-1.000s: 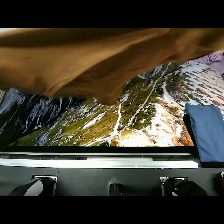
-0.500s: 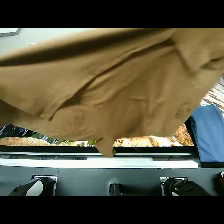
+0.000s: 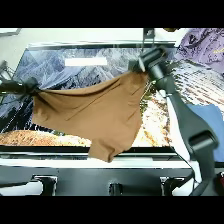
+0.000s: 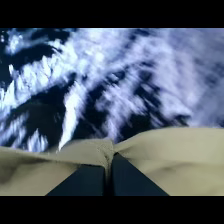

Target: Fold the clothes and pants, and hang the long-sleeved shirts on hangers.

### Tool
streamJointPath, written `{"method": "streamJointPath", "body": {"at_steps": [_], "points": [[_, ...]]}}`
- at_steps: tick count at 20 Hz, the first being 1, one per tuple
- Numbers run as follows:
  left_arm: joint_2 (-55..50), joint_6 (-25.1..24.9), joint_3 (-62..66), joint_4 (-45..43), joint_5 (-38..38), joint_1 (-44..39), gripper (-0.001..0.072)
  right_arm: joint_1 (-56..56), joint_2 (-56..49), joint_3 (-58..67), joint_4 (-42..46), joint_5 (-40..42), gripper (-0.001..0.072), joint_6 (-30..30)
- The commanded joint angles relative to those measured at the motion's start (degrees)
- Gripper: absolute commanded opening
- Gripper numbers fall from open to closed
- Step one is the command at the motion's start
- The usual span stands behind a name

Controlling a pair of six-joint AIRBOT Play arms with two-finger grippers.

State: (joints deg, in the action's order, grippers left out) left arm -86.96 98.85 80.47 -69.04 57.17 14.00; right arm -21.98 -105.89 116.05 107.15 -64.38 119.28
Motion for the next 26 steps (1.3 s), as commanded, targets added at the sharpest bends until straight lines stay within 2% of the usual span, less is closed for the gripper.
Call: {"method": "streamJointPath", "body": {"at_steps": [1, 3, 4, 5, 6, 7, 8, 10, 14, 17, 21, 25, 26], "points": [[-9.62, 0.17, -1.16, 1.36, -10.25, -0.39, 0.0014, 2.29, -8.22, 0.04, -19.89, -0.50, 0.0025, 0.57], [-11.52, 0.07, -1.16, 1.53, -10.75, -0.39, 0.0015, 3.17, -8.68, 0.04, -24.35, -0.52, 0.0027, -0.59], [-11.74, -0.66, -1.16, 1.51, -10.47, -0.26, 0.0033, 3.34, -8.52, 0.04, -26.05, -0.72, 0.0064, -1.14], [-11.58, -1.53, -0.87, 1.49, -9.73, -0.07, 0.0119, 3.74, -8.31, 0.04, -28.33, -1.29, 0.0146, -1.92], [-11.34, -2.93, 0.15, 1.57, -8.13, 0.52, 0.0269, 4.61, -7.76, 0.04, -31.45, -2.14, 0.0240, -2.93], [-11.06, -5.22, 1.86, 1.51, -5.57, 1.31, 0.0367, 5.57, -6.91, 0.04, -35.32, -3.15, 0.0329, -5.55], [-10.64, -8.59, 4.09, 1.49, -2.12, 2.27, 0.0392, 6.82, -5.42, 0.04, -39.34, -4.68, 0.0381, -10.16], [-9.03, -14.53, 8.57, 1.64, 6.38, 5.01, 0.0392, 9.97, -1.18, 0.04, -41.20, -9.62, 0.0380, -17.66], [-0.90, -13.86, 5.51, 2.97, 8.31, 9.88, 0.0409, 18.64, 7.06, -1.81, -38.34, -23.80, 0.0378, -29.94], [5.86, -13.84, -2.12, 3.02, 7.76, 11.93, 0.0408, 25.38, 13.75, -14.05, -42.23, -27.78, 0.0375, -34.53], [10.10, -14.03, -8.57, 2.95, 7.87, 12.07, 0.0407, 27.71, 27.28, -46.21, -51.65, -19.63, 0.0376, -37.73], [10.10, -14.01, -8.72, 3.02, 7.80, 11.87, 0.0407, 21.88, 39.47, -73.59, -61.83, -6.78, 0.0383, -38.51], [10.10, -14.01, -8.72, 3.02, 7.80, 11.87, 0.0407, 19.10, 41.53, -78.40, -63.30, -2.54, 0.0426, -37.51]]}}
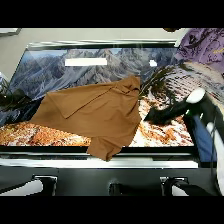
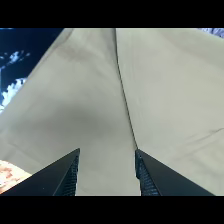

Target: Fold the clothes and pants, and hang the long-sleeved shirts on hangers.

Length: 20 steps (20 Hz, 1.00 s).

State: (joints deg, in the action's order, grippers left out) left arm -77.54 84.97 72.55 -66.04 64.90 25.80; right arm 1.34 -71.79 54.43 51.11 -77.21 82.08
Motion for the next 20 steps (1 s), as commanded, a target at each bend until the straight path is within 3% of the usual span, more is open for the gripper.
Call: {"method": "streamJointPath", "body": {"at_steps": [1, 6, 12, 14, 15, 16, 17, 18, 20], "points": [[0.68, -0.13, -0.81, 0.02, 0.07, 0.07, 0.0407, -7.17, 8.48, -20.39, -8.76, 14.32, 0.0449, 1.09], [0.68, -0.13, -0.81, 0.04, 0.09, 0.07, 0.0407, -18.47, 8.11, -24.98, -10.14, 26.88, 0.0448, 7.39], [0.66, 0.07, -0.81, 0.02, 1.77, 0.07, 0.0407, -18.93, 2.86, -24.98, -10.16, 30.23, 0.0423, 7.69], [0.66, 0.07, -0.81, 0.02, 2.67, 0.11, 0.0409, -18.93, 2.56, -24.98, -10.56, 32.59, 0.0335, 7.13], [0.66, 0.11, -0.81, 0.04, 3.26, 0.20, 0.0463, -18.93, 2.56, -24.96, -11.41, 34.56, 0.0309, 7.08], [0.66, 1.20, -0.81, -0.02, 4.11, 0.28, 0.0564, -18.93, 2.56, -24.87, -12.37, 36.06, 0.0295, 7.06], [0.61, 2.05, -0.81, 0.02, 4.81, 0.59, 0.0567, -18.93, 2.56, -24.33, -12.76, 36.79, 0.0210, 7.06], [0.61, 2.71, -0.81, 0.07, 4.83, 1.11, 0.0568, -18.86, 2.58, -23.30, -12.52, 36.65, 0.0038, 6.86], [0.55, 2.97, -0.83, 0.22, 5.01, 2.82, 0.0568, -17.55, 2.62, -20.24, -10.78, 35.32, 0.0023, 6.71]]}}
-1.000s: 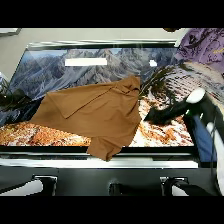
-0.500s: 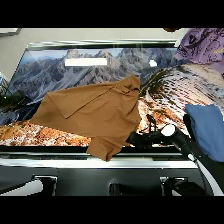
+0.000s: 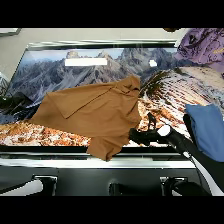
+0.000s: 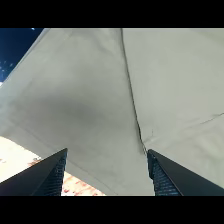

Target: Fold the clothes and pants, and hang the long-sleeved shirts on hangers.

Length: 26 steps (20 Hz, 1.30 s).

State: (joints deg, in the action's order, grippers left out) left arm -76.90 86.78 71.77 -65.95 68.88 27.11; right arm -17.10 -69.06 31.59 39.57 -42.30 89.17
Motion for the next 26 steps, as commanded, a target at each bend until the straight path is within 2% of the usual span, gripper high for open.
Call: {"method": "streamJointPath", "body": {"at_steps": [1, 3, 5, 9, 13, 20, 22, 25, 26], "points": [[-0.09, 0.72, -0.26, 0.15, 1.07, 2.64, 0.0568, 2.82, -0.09, 4.83, 3.78, -1.84, 0.0023, 0.76], [-0.09, 0.52, -2.45, 0.22, 0.74, 5.27, 0.0567, 8.50, 0.11, 9.11, 11.98, -7.45, 0.0022, 3.93], [-0.11, -3.04, -7.17, 2.38, 0.11, 7.74, 0.0567, 14.84, 0.39, 12.37, 16.92, -12.46, 0.0022, 4.48], [-0.79, -10.38, -17.84, 7.80, -2.29, 10.82, 0.0568, 22.56, 1.64, 13.68, 19.15, -17.66, 0.0023, 3.02], [-1.55, -16.11, -24.70, 7.93, -2.25, 10.91, 0.0567, 22.97, 2.99, 13.68, 21.57, -18.16, 0.0023, 3.21], [-2.97, -15.69, -28.15, 7.96, 1.84, 10.71, 0.0562, 22.97, 2.99, 13.68, 21.38, -17.59, 0.0023, 4.70], [-3.41, -15.72, -28.17, 7.98, 2.25, 9.90, 0.0514, 22.97, 2.99, 13.68, 21.11, -17.64, 0.0023, 4.70], [-5.05, -15.67, -28.22, 7.93, 4.22, 7.65, 0.0513, 22.97, 2.99, 13.68, 20.50, -17.62, 0.0023, 4.74], [-5.44, -15.23, -28.22, 7.96, 4.24, 6.99, 0.0454, 22.97, 2.99, 13.68, 20.41, -17.64, 0.0023, 4.94]]}}
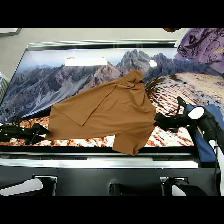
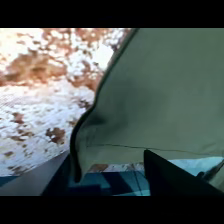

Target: Fold the clothes and pants, and hang the long-sleeved shirts on hangers.

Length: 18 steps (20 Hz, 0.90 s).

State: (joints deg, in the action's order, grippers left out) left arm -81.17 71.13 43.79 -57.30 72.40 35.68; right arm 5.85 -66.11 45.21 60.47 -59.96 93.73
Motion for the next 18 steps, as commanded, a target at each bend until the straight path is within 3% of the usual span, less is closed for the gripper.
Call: {"method": "streamJointPath", "body": {"at_steps": [1, 3, 4, 6, 8, 11, 15, 18], "points": [[-1.40, 0.39, -0.24, -0.70, 0.70, -2.08, 0.0345, 0.02, 0.04, 0.07, -0.48, -0.04, 0.0023, 0.48], [-1.46, 0.39, -0.20, -0.68, 0.68, -3.13, 0.0074, 0.02, 0.04, 0.07, -0.79, -0.17, 0.0023, 0.57], [-1.46, 0.39, -0.15, -0.44, 0.63, -3.41, 0.0014, 0.02, 0.04, 0.07, -1.51, -0.28, 0.0023, 0.50], [-1.38, 0.37, 0.63, 2.58, 0.15, -3.65, 0.0012, 0.00, 0.04, 0.07, -5.09, -1.11, 0.0023, -2.51], [-1.31, 0.17, 2.78, 8.24, 0.02, -4.63, 0.0011, -0.11, 0.04, 0.50, -12.00, -1.25, 0.0023, -9.27], [-0.39, 0.44, 12.74, 13.51, 0.04, -9.07, 0.0010, -0.09, 0.02, 8.50, -12.55, -0.79, 0.0022, -11.34], [1.51, 4.48, 40.57, 11.93, -0.04, -14.67, 0.0010, -0.09, -0.09, 30.10, -5.95, -0.83, 0.0021, -9.40], [1.95, 10.40, 66.62, 3.10, 0.07, -16.90, 0.0010, -0.04, -0.02, 48.94, 0.94, -2.14, 0.0022, -5.77]]}}
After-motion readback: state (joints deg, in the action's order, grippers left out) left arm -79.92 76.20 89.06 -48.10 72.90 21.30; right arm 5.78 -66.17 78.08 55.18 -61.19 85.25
